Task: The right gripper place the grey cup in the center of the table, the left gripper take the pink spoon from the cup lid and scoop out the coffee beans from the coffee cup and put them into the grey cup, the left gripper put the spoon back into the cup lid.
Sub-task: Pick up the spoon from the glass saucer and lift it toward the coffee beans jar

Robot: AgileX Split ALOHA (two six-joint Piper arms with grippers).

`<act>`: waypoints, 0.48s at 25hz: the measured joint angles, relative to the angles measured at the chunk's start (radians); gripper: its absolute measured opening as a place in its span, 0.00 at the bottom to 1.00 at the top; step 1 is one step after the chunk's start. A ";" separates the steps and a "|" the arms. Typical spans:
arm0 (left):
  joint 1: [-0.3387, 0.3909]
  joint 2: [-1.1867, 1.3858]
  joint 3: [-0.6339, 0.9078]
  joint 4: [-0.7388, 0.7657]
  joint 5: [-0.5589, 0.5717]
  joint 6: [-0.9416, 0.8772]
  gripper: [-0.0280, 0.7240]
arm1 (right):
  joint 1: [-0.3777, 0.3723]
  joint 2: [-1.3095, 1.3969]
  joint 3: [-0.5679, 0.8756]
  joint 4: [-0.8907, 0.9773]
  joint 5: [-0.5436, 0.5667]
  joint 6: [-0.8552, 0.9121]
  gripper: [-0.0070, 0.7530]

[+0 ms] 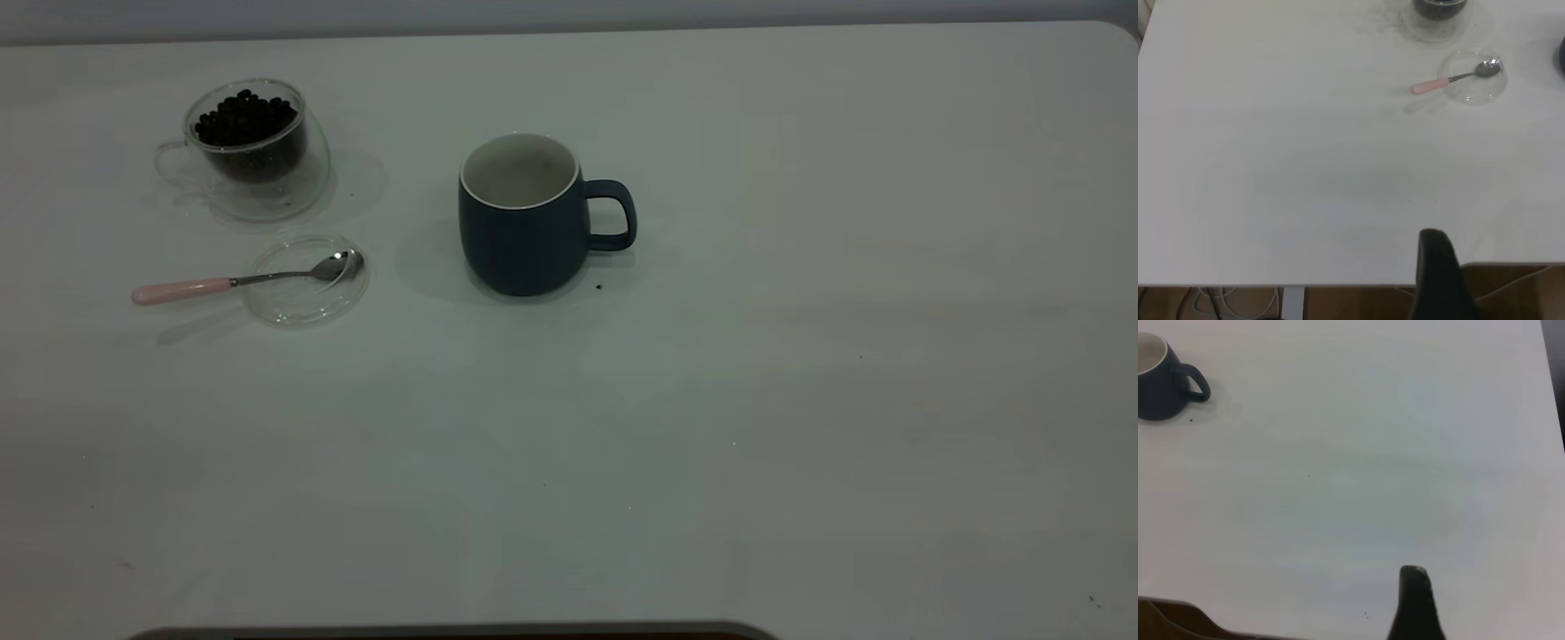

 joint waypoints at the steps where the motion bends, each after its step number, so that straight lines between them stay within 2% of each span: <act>1: 0.000 0.000 0.000 -0.001 0.000 -0.002 0.72 | 0.000 0.000 0.000 0.000 0.000 0.000 0.79; 8: -0.007 0.024 -0.013 -0.047 -0.022 -0.085 0.72 | 0.000 0.000 0.000 0.000 0.000 0.000 0.79; 12: -0.011 0.214 -0.118 -0.048 -0.069 -0.116 0.72 | 0.000 0.000 0.000 0.000 0.000 0.000 0.79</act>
